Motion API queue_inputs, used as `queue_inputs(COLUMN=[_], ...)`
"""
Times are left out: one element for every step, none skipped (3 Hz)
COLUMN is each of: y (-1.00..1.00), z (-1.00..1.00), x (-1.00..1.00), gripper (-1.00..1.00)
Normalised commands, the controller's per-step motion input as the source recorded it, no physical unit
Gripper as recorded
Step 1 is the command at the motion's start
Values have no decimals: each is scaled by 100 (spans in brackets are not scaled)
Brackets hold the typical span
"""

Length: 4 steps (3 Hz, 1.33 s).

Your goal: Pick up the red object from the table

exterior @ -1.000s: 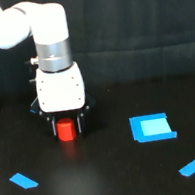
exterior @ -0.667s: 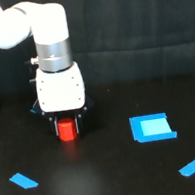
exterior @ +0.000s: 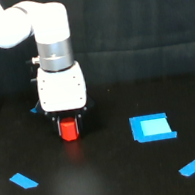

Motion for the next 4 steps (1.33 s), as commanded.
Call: queue_inputs(y=[2, -20, -6, 2], z=[84, 89, 85, 80], x=[11, -1, 13, -11], gripper=[-95, -93, -100, -100])
